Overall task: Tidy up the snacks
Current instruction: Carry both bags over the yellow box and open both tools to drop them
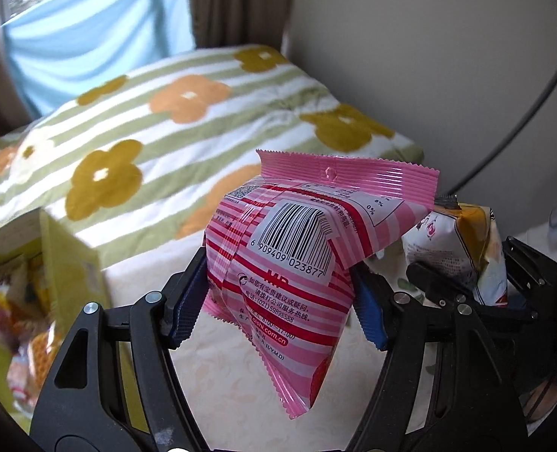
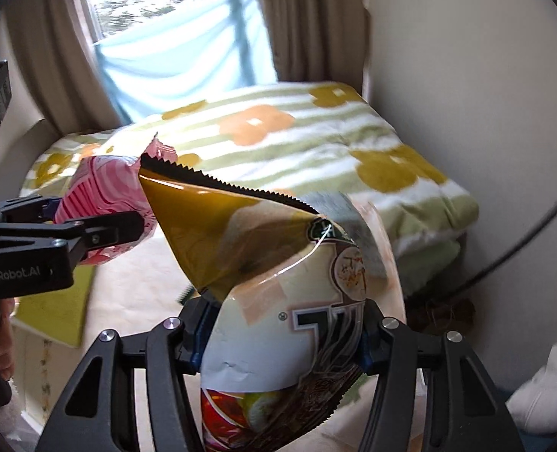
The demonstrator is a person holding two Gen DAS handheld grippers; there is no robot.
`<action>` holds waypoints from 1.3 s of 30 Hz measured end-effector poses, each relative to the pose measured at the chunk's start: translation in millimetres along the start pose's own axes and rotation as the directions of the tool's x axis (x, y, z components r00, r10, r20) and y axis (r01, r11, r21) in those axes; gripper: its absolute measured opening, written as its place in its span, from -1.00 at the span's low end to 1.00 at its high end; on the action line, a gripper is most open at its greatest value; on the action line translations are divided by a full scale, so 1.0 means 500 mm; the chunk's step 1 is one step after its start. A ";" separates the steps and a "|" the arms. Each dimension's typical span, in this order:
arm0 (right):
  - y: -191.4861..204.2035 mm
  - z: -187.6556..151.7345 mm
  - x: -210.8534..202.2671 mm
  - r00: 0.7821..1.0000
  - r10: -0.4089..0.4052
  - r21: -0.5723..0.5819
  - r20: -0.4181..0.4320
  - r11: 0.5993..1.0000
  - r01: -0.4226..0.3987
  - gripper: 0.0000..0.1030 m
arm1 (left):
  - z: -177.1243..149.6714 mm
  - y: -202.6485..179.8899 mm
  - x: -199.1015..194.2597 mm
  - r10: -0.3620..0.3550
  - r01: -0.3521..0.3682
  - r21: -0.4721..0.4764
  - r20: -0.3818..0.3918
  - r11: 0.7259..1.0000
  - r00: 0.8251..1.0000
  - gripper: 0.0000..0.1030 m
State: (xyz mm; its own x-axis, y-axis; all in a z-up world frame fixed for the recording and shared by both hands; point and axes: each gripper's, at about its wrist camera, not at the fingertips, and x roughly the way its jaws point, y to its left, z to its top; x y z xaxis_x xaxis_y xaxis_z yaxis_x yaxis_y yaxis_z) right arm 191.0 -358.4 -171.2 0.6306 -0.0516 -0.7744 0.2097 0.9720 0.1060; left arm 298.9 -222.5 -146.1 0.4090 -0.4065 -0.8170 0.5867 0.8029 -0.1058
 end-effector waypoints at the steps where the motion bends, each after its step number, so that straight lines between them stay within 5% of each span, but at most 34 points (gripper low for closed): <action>1: 0.009 0.007 -0.007 1.000 0.013 -0.017 0.007 1.000 -0.013 0.04 | -0.002 0.009 -0.015 0.008 -0.008 -0.013 0.010 1.000 1.000 0.28; 12: 0.206 0.098 -0.067 0.978 0.191 -0.242 0.080 0.956 -0.167 0.04 | -0.055 0.206 -0.215 0.149 -0.120 -0.203 0.138 0.972 0.979 0.28; 21: 0.434 0.125 -0.059 0.946 0.316 -0.331 0.064 0.902 -0.279 0.04 | -0.131 0.424 -0.309 0.247 -0.200 -0.300 0.127 0.933 0.961 0.29; 33: 0.649 0.092 0.020 0.939 0.343 -0.310 -0.033 0.889 -0.336 0.04 | -0.266 0.675 -0.281 0.284 -0.271 -0.335 -0.009 0.903 0.959 0.32; 38: 0.684 0.082 0.045 0.947 0.314 -0.296 -0.063 0.901 -0.318 0.04 | -0.281 0.711 -0.248 0.246 -0.244 -0.363 -0.042 0.899 0.968 0.60; 39: 0.689 0.081 0.045 0.949 0.308 -0.295 -0.065 0.903 -0.313 0.04 | -0.285 0.714 -0.244 0.240 -0.241 -0.371 -0.048 0.897 0.970 0.84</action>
State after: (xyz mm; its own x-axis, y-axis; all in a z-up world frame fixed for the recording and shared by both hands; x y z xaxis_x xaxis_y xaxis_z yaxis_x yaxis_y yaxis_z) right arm 307.6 -34.0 -126.7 0.6143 0.2655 -0.7431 -0.2286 0.9612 0.1545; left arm 358.9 176.0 -164.9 0.5038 -0.1803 -0.8448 0.1685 0.9797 -0.1086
